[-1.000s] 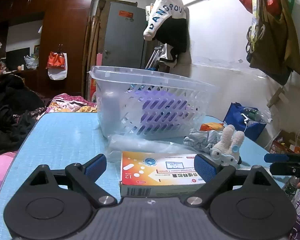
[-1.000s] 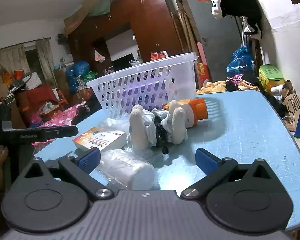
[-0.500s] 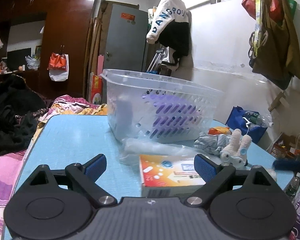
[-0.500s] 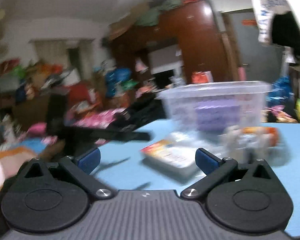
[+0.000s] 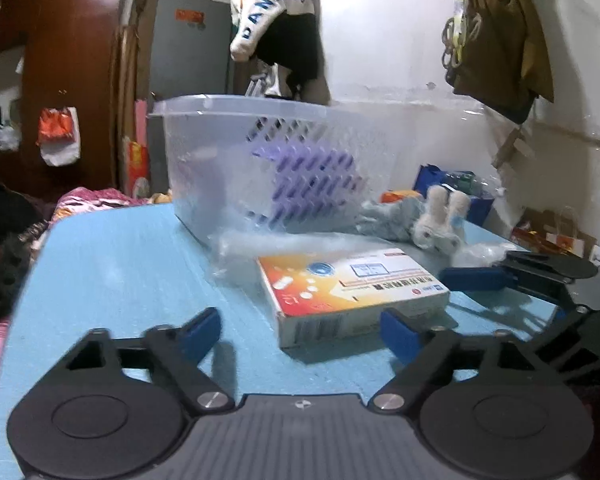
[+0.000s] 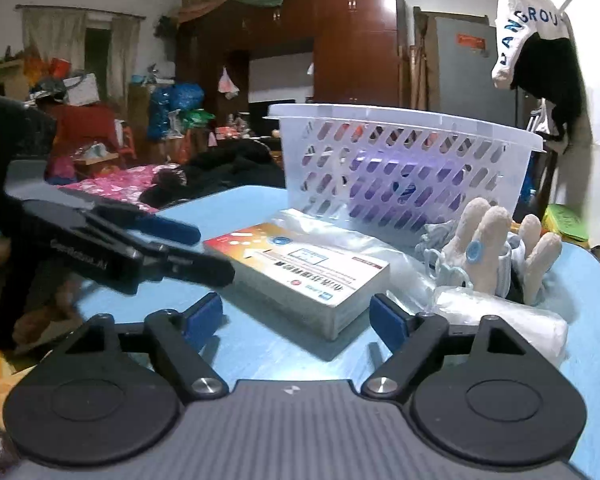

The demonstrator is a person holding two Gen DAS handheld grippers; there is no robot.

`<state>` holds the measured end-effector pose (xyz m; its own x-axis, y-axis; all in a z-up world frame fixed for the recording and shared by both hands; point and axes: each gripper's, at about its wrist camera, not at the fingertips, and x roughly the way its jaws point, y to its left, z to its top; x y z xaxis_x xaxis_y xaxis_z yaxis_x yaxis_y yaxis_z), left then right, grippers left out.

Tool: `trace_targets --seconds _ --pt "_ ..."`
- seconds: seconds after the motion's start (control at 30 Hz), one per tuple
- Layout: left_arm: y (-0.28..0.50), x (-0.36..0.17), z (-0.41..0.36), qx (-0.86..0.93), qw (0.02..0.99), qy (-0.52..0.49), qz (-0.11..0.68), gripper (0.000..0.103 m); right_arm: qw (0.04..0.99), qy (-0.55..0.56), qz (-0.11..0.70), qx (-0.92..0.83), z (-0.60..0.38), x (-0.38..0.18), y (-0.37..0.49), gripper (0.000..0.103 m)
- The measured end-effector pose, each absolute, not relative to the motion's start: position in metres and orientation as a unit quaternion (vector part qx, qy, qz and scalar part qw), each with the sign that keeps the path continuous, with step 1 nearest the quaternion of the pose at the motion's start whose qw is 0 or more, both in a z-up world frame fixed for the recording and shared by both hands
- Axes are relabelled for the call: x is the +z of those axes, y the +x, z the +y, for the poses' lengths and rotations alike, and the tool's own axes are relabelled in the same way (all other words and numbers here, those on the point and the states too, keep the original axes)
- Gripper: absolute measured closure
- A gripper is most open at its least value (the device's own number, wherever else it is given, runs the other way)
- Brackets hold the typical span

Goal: Organize objects
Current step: 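Grasp the orange-white medicine box with the left gripper, then lift the medicine box with the left gripper and drop it into the basket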

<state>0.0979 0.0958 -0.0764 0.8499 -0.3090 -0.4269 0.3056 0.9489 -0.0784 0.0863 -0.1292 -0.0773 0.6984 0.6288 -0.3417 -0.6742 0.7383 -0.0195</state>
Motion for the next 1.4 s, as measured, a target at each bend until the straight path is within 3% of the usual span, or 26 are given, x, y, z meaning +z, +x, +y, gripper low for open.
trace_targets --seconds 0.07,0.13,0.2,0.3,0.43,0.5,1.0,1.4 --pt "0.099 -0.077 0.096 -0.162 0.961 -0.006 0.225 0.024 0.921 -0.080 0.164 0.345 -0.128 -0.078 0.088 0.033" --pt "0.099 -0.079 0.093 -0.166 0.960 -0.002 0.227 0.037 0.918 -0.076 0.170 0.349 -0.128 -0.079 0.091 0.035" --pt "0.098 -0.079 0.088 -0.175 0.959 0.010 0.225 0.042 0.914 -0.071 0.177 0.359 -0.131 -0.079 0.093 0.038" --pt "0.095 -0.080 0.081 -0.172 0.961 0.027 0.214 0.047 0.913 -0.073 0.175 0.362 -0.133 -0.080 0.093 0.038" --pt "0.087 -0.081 0.081 -0.175 0.964 0.033 0.197 0.054 0.915 -0.077 0.166 0.359 -0.138 -0.080 0.092 0.050" --pt "0.083 -0.082 0.079 -0.169 0.966 0.040 0.191 0.057 0.914 -0.070 0.166 0.363 -0.143 -0.078 0.093 0.050" --pt "0.059 -0.043 0.065 -0.141 0.980 0.057 0.128 0.059 0.916 -0.061 0.120 0.378 -0.155 -0.043 0.086 0.053" --pt "0.119 0.070 0.051 -0.109 0.988 0.072 0.083 0.064 0.910 -0.108 0.070 0.393 -0.155 0.076 0.159 0.053"
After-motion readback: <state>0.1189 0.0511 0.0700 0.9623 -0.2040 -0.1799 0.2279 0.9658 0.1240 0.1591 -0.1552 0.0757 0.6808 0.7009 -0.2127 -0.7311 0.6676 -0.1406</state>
